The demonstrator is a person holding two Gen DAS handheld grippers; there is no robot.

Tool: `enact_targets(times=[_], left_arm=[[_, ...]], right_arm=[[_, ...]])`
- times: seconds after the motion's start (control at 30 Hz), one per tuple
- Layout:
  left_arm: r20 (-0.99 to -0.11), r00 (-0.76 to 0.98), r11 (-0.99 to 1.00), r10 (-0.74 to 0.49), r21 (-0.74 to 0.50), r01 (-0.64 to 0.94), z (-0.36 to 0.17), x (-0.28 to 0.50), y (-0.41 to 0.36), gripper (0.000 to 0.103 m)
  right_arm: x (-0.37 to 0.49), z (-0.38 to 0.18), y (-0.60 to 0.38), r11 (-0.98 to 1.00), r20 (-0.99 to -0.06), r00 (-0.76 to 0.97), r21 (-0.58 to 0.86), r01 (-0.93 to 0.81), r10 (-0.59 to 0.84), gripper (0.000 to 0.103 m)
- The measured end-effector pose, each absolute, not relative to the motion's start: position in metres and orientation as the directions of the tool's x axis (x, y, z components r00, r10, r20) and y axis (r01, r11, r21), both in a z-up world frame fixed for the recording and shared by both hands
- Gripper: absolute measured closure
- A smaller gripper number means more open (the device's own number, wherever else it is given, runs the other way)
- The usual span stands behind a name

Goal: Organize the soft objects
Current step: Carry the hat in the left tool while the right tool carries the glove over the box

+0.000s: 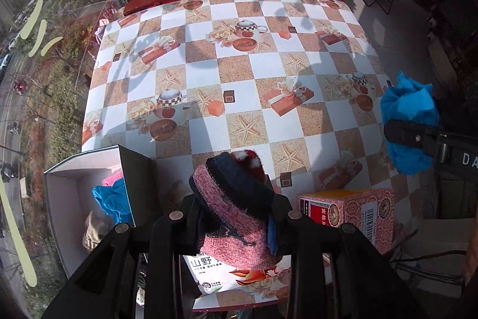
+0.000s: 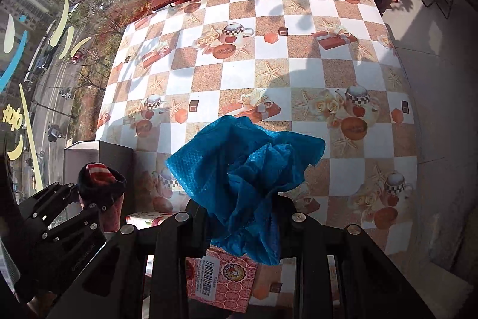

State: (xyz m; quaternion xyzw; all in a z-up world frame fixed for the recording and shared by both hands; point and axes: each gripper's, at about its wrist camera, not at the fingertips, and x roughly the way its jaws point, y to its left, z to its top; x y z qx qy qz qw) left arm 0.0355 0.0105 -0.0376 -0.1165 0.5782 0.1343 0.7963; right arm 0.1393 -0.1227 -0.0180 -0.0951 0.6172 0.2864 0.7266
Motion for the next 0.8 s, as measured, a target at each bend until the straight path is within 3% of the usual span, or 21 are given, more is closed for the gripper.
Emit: enact_targets(times=[0.27, 0.8], left_arm=[[-0.954, 0.29, 0.95, 0.075, -0.02, -0.311, -0.034, -0.005, 0.004, 0.069], [-0.944, 0.318, 0.921, 0.091, -0.042, -0.388, -0.027, -0.043, 0.024, 0.069]], right_arm=[[0.098, -0.013, -0.119, 0.82, -0.95, 0.057, 0.232, -0.524, 0.305, 0.072], [0.026, -0.021, -0.064, 0.725, -0.959, -0.027, 0.232, -0.649, 0.282, 0.072]])
